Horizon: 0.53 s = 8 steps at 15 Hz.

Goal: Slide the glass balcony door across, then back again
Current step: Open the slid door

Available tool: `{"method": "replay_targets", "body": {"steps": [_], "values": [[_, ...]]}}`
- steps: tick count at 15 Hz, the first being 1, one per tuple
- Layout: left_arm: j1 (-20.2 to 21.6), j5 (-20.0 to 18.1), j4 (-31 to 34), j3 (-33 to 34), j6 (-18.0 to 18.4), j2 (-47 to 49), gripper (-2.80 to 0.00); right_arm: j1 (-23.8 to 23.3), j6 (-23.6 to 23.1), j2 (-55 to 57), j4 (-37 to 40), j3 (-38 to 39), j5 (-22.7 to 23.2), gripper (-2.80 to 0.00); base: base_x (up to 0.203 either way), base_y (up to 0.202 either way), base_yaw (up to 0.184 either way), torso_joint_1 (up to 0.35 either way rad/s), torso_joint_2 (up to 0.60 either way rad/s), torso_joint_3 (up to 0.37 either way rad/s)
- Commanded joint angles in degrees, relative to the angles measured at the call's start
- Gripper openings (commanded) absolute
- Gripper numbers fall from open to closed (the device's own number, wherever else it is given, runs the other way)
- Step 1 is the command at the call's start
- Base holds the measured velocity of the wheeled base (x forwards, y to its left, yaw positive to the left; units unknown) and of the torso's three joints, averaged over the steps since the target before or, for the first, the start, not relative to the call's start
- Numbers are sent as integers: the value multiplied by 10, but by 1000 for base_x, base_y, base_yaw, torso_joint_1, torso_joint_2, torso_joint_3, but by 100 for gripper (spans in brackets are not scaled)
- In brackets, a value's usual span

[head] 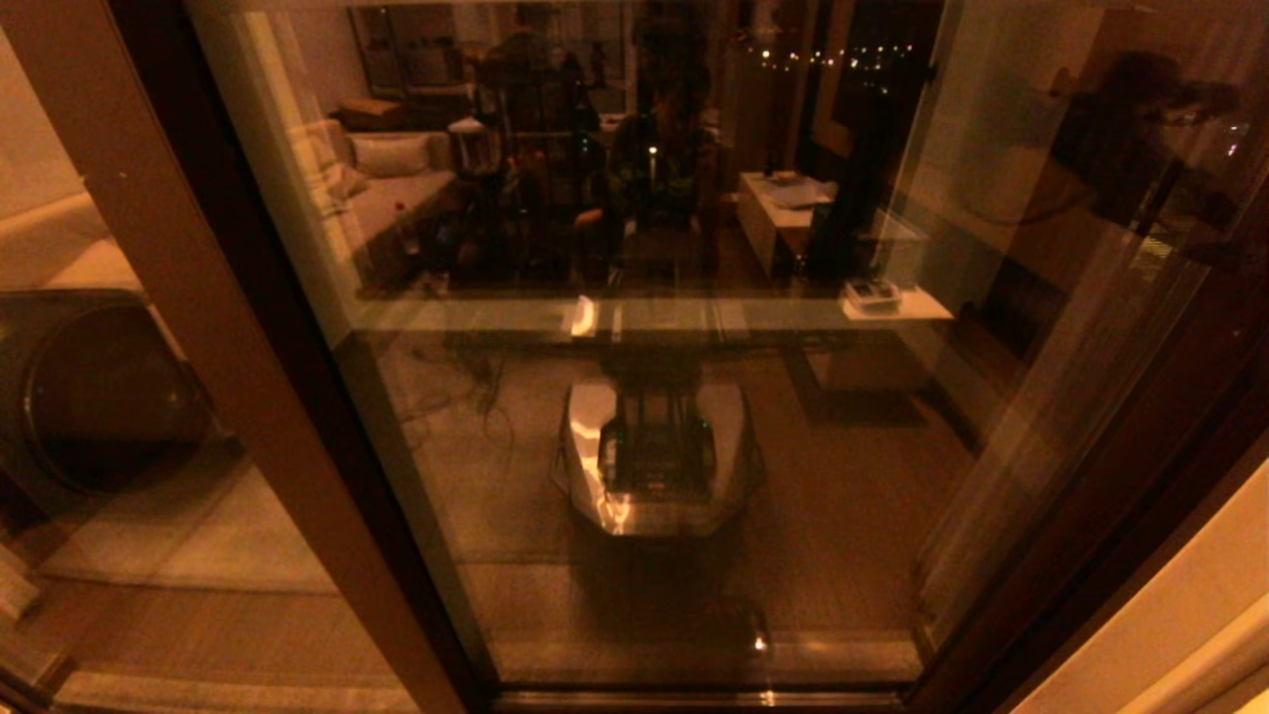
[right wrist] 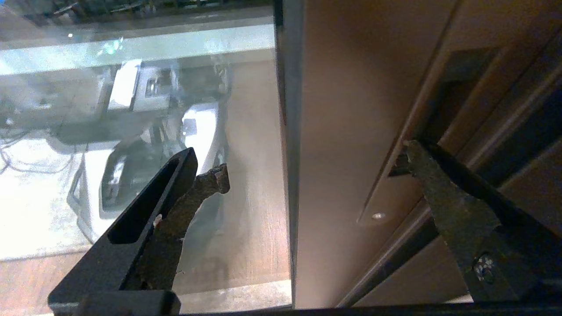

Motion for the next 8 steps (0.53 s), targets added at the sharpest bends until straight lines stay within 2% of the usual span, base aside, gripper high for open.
{"method": "replay_targets", "body": {"steps": [1,4,8], "values": [[0,0,0,0,0,-1,-280,-2,7,23,-2,-9,5,0,0,0,0,0,0,0],[0,0,0,0,0,-1,-280,-1,53,33,-3,-23,25,0,0,0,0,0,0,0],[0,0,0,0,0,-1,-280,1,68,29,-3,-23,35,0,0,0,0,0,0,0]]}}
